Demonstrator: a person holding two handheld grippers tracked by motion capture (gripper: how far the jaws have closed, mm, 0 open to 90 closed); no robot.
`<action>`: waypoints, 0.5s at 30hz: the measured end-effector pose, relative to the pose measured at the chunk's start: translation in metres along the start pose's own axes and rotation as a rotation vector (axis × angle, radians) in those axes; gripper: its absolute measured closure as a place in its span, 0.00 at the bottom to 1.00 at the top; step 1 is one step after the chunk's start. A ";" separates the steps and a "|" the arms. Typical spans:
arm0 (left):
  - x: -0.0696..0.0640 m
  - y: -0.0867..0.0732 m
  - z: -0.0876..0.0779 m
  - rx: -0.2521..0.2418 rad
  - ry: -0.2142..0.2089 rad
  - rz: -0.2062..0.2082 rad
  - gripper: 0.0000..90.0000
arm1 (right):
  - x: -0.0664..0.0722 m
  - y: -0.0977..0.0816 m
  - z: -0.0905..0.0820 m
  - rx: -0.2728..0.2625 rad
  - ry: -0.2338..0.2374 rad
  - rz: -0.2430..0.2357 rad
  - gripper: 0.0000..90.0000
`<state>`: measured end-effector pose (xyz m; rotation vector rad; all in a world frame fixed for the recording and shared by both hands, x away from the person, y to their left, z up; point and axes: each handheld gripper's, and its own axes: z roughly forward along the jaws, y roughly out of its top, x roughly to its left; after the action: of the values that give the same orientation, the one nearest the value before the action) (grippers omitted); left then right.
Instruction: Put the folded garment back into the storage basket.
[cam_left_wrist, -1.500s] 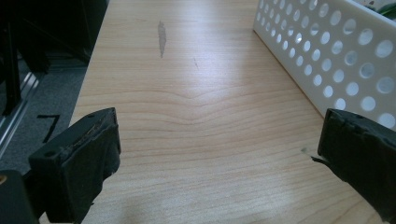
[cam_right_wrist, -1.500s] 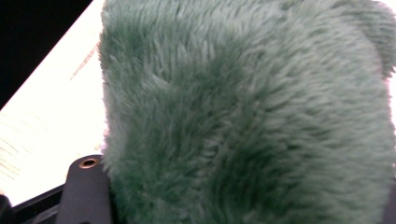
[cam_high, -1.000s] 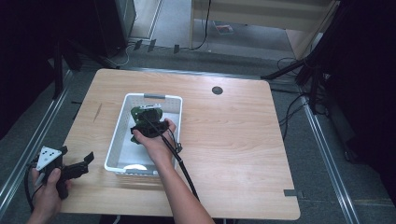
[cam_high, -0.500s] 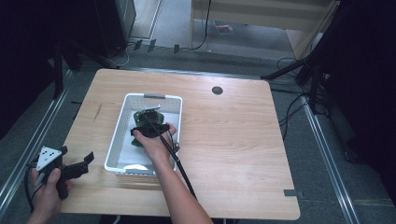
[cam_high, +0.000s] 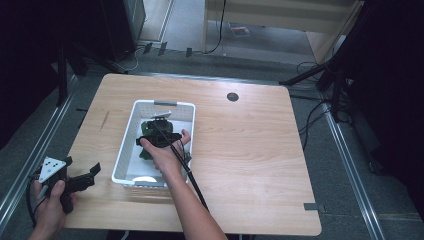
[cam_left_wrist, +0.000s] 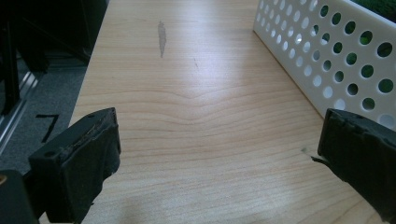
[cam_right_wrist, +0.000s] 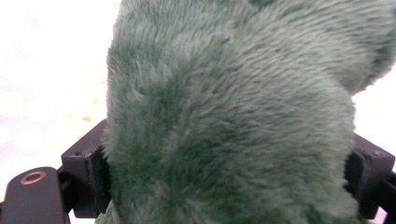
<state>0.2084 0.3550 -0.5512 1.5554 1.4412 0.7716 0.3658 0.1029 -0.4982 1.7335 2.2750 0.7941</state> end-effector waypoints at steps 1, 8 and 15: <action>0.000 0.000 0.000 -0.001 0.001 -0.001 0.00 | 0.000 0.000 -0.002 -0.007 0.001 0.000 0.14; 0.000 0.000 0.000 0.000 0.000 0.000 0.00 | 0.001 0.003 -0.016 -0.049 0.016 -0.006 0.14; 0.000 0.000 0.000 -0.001 0.000 0.001 0.00 | -0.001 0.006 -0.030 -0.074 0.029 -0.018 0.14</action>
<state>0.2083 0.3549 -0.5513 1.5555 1.4408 0.7727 0.3578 0.0937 -0.4702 1.6775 2.2465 0.8936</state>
